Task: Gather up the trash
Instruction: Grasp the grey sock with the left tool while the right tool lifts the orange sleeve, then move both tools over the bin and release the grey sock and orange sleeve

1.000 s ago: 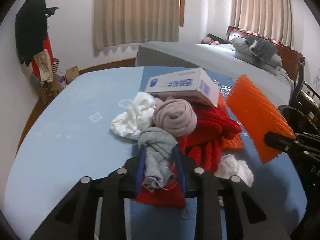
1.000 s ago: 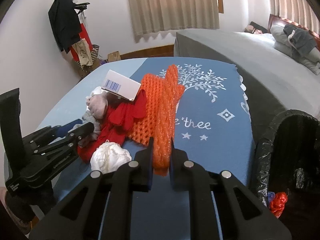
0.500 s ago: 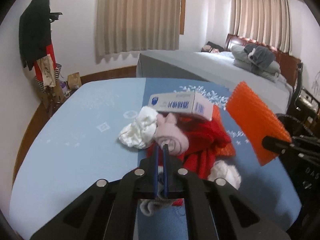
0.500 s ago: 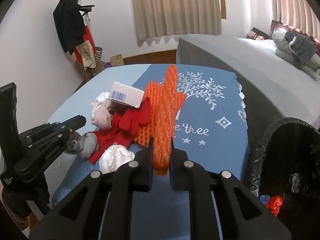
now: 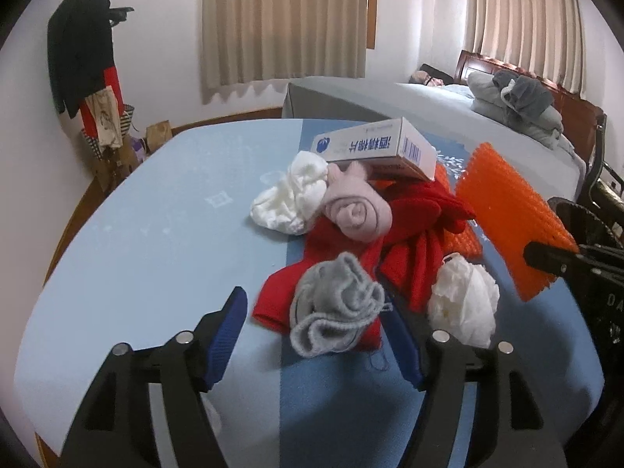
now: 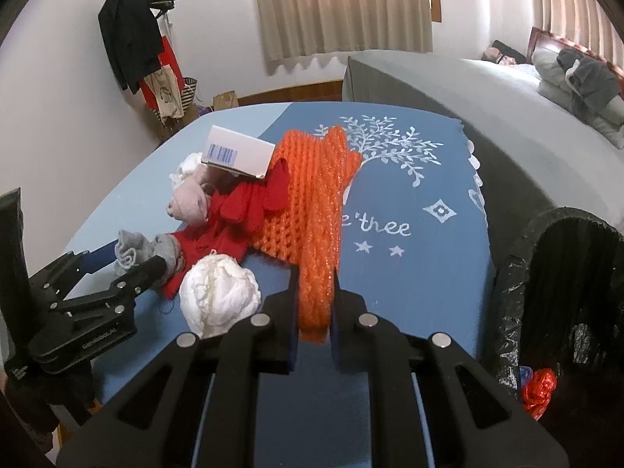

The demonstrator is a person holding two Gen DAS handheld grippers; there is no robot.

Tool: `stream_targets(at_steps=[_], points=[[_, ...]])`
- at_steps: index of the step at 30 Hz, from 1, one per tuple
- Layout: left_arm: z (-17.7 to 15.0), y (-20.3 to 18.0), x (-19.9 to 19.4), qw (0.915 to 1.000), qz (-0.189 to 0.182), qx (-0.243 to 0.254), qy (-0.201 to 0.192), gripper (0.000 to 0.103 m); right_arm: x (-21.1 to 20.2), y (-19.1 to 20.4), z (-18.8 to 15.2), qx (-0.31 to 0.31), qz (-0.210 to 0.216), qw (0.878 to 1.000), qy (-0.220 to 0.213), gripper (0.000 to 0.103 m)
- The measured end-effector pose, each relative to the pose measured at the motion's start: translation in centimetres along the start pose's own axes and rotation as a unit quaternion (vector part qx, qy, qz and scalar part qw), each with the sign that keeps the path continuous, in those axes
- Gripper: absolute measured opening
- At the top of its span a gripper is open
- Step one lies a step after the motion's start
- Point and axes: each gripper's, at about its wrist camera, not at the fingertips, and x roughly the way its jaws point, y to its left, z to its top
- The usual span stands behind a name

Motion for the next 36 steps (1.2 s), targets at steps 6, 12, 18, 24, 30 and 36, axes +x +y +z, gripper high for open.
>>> stream_targets(at_steps=[6,12,18,24,30,36], points=[[0.6,-0.5,1.1,0.9998,-0.014,0.012,0.006,0.055,0.1,-0.1,0.2,0.001,-0.002,1.000,0.001,0.012],[0.0,-0.8,0.6,0.9998,-0.014,0.012,0.004,0.038,0.0,-0.3,0.1,0.000,-0.002,1.000,0.000,0.012],[1.6,-0.5,-2.8,0.9988,-0.013,0.008,-0.047,0.038,-1.4,-0.7,0.4,0.005,-0.004,1.000,-0.018,0.012],[3.4,-1.2,-4.8,0.9968,-0.027,0.007,-0.075,0.038,-3.9,-1.1,0.9,0.006,-0.009,0.999,-0.039,0.012],[4.7,-3.8,-6.3,0.9940,-0.049,0.018,-0.096,0.038,-6.5,-2.5,1.3,0.017,-0.021,0.998,-0.058,0.012],[5.9,-6.7,-6.8,0.9906,-0.080,0.033,-0.107,0.038,-9.3,-4.6,1.2,0.035,-0.044,0.995,-0.077,0.012]])
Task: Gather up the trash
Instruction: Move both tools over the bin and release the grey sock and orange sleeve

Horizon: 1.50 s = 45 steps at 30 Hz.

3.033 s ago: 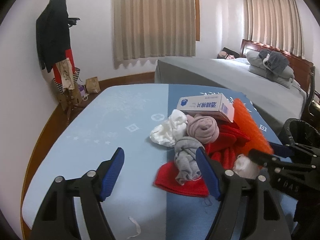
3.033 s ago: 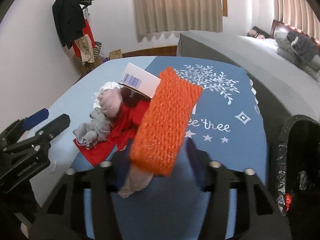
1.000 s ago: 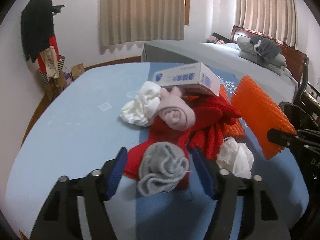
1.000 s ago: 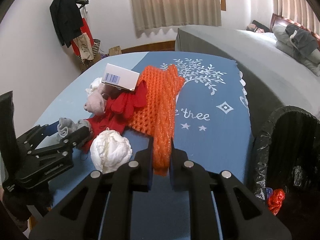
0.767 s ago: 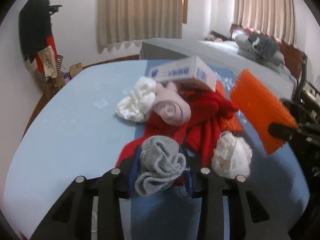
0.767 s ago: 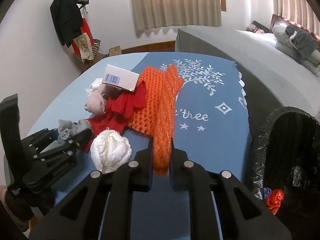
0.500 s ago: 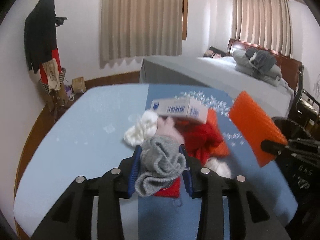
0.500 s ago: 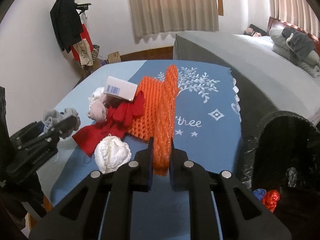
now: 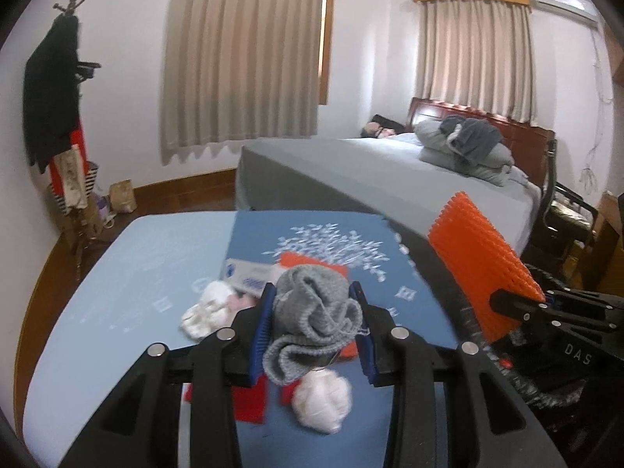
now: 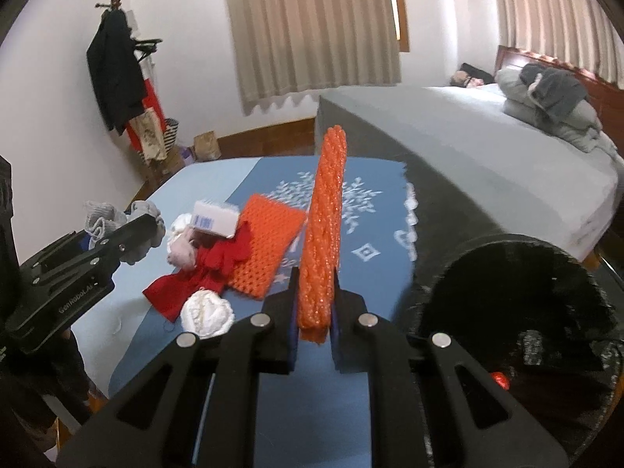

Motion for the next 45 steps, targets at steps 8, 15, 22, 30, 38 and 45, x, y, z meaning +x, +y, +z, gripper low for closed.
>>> stream_targets(at_steps=[8,15,22,30,38,45], points=[[1.3,-4.8,0.6,0.9986,-0.047,0.020,-0.010,0.038,-3.2,-3.9,0.3,0.026,-0.044,0.998,-0.027,0.012],[2.2,-9.6,1.5,0.9943,-0.096,0.044,-0.012,0.038,-5.3,-8.5,-0.8,0.057,-0.097,0.993,-0.036,0.012],[2.3,-15.5,3.1,0.9858,-0.152,0.070,-0.007,0.038,-6.9,-12.5,-2.4,0.084,-0.139,0.986,-0.032,0.012],[1.3,-20.9,5.4,0.9748,-0.202,0.094,0.011,0.038,-7.7,-16.3,-4.9,0.109,-0.173,0.979,-0.021,0.012],[0.7,-24.0,6.7,0.9661,-0.236,0.102,0.025,0.047,-7.7,-18.6,-6.2,0.125,-0.190,0.974,-0.011,0.016],[1.5,-22.5,6.2,0.9703,-0.222,0.094,0.012,0.075,-8.4,-18.9,-6.6,0.136,-0.222,0.965,-0.028,0.082]])
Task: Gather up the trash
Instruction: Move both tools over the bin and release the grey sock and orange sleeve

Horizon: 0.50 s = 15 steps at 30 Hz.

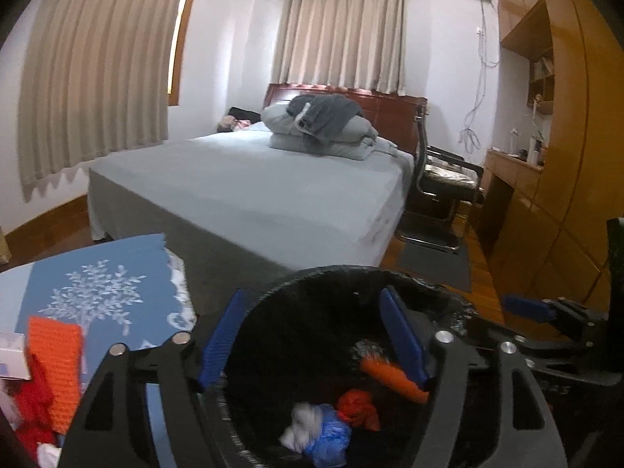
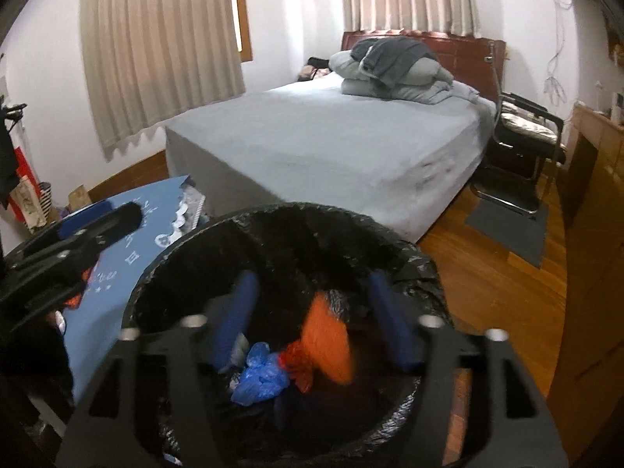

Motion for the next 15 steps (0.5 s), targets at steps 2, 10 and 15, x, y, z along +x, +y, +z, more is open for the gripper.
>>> stream_targets(at_steps=[2,10,15], points=[[0.1,0.8,-0.8,0.9999,0.013,-0.002,-0.006,0.080,-0.3,0.3,0.3,0.001,-0.004,1.000,-0.016,0.094],[-0.4,5.9,-5.4,0.9955,0.089,-0.026,-0.016,0.093,-0.6,3.7,0.8,-0.016,0.028,0.999,-0.028,0.096],[-1.6,9.0,-8.0,0.9901,0.133,-0.041,-0.011,0.093,-0.4,7.3,0.8,-0.030,0.061,0.997,-0.024,0.096]])
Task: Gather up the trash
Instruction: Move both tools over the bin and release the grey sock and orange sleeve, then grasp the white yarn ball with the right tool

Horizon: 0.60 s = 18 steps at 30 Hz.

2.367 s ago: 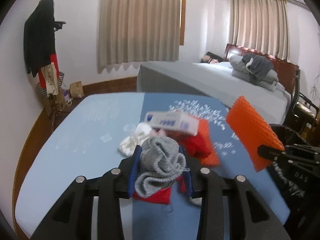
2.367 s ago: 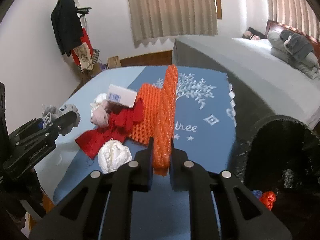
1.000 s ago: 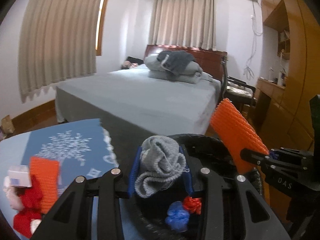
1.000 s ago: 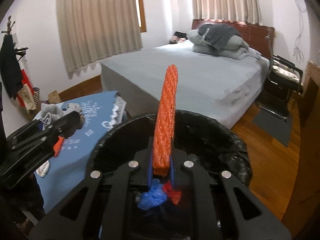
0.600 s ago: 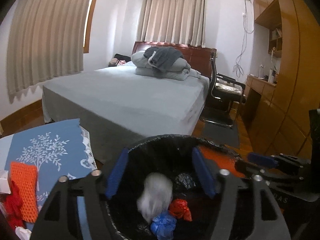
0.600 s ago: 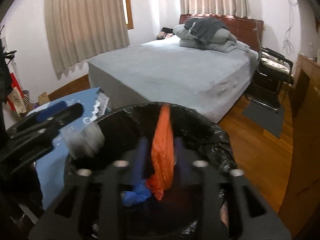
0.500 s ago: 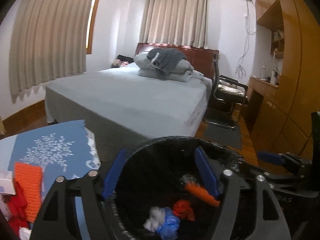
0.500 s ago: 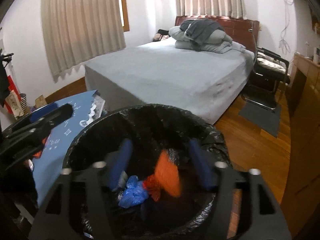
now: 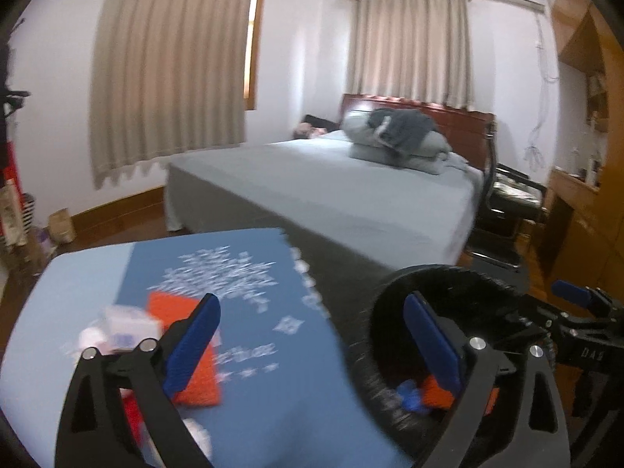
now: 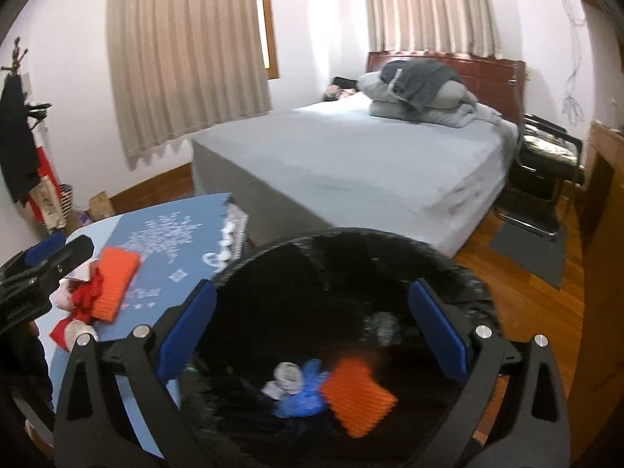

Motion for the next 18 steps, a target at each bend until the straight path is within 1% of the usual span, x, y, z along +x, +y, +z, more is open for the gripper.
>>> stream_targets(at_steps=[8,12,18], points=[[-2.1,5.4,-2.9,0.9978,0.064,-0.018,0.005,0.093,1.0,5.9,0.3,-0.023,0.048,0.999,0.004,0.096],[-3.8,8.4,-4.1,0.9942,0.102,-0.031,0.015,0.093,1.6,8.9,0.1,-0.039,0.072,0.997,0.009,0.096],[-6.2,12.2,-5.4,0.9879,0.144,-0.049,0.031,0.093,2.5,13.6,-0.7,-0.062,0.109,0.992,0.021,0.096]])
